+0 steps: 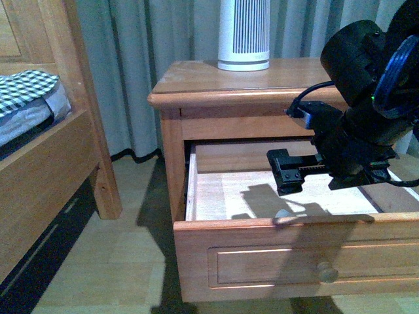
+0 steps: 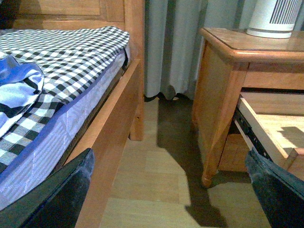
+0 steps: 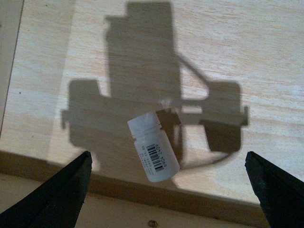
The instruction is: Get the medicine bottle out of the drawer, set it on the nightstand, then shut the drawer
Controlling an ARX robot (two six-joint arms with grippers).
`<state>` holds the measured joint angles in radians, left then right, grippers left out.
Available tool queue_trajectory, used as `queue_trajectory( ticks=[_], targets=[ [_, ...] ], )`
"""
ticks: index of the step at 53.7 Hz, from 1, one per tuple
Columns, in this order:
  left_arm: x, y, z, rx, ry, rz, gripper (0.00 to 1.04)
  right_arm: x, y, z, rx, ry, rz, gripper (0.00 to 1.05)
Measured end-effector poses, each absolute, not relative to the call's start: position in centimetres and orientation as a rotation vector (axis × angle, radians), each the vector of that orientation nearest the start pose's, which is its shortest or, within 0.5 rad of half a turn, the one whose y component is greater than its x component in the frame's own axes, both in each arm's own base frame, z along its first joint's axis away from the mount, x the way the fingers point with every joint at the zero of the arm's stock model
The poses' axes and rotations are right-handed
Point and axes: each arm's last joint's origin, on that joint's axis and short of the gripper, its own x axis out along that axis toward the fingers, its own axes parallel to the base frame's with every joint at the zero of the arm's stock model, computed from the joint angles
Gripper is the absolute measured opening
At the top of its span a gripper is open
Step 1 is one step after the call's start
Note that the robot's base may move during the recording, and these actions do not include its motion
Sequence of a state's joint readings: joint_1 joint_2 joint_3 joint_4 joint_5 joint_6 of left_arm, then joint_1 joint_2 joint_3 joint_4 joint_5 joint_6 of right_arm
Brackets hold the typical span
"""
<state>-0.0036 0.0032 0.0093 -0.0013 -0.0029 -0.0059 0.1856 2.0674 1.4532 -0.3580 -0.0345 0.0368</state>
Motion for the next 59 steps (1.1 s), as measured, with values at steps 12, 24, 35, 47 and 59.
queue_trajectory(
  ticks=[12, 24, 35, 47, 59],
  targets=[
    [9.7, 0.0, 16.6, -0.006, -0.005, -0.001, 0.98, 43.8, 9.0, 14.8, -0.058, 1.025, 0.188, 0.98],
    [9.7, 0.0, 16.6, -0.006, -0.005, -0.001, 0.98, 44.2, 9.6, 12.0, -0.069, 1.071, 0.186, 0.98],
    [9.7, 0.0, 16.6, -0.006, -0.005, -0.001, 0.98, 44.8, 9.6, 10.3, -0.077, 1.084, 0.172, 0.98],
    [9.7, 0.0, 16.6, -0.006, -0.005, -0.001, 0.98, 45.4, 9.7, 9.4, -0.079, 1.071, 0.154, 0.91],
    [9.7, 0.0, 16.6, -0.006, -0.005, -0.001, 0.98, 45.5, 9.7, 9.2, -0.069, 1.06, 0.147, 0.59]
  ],
)
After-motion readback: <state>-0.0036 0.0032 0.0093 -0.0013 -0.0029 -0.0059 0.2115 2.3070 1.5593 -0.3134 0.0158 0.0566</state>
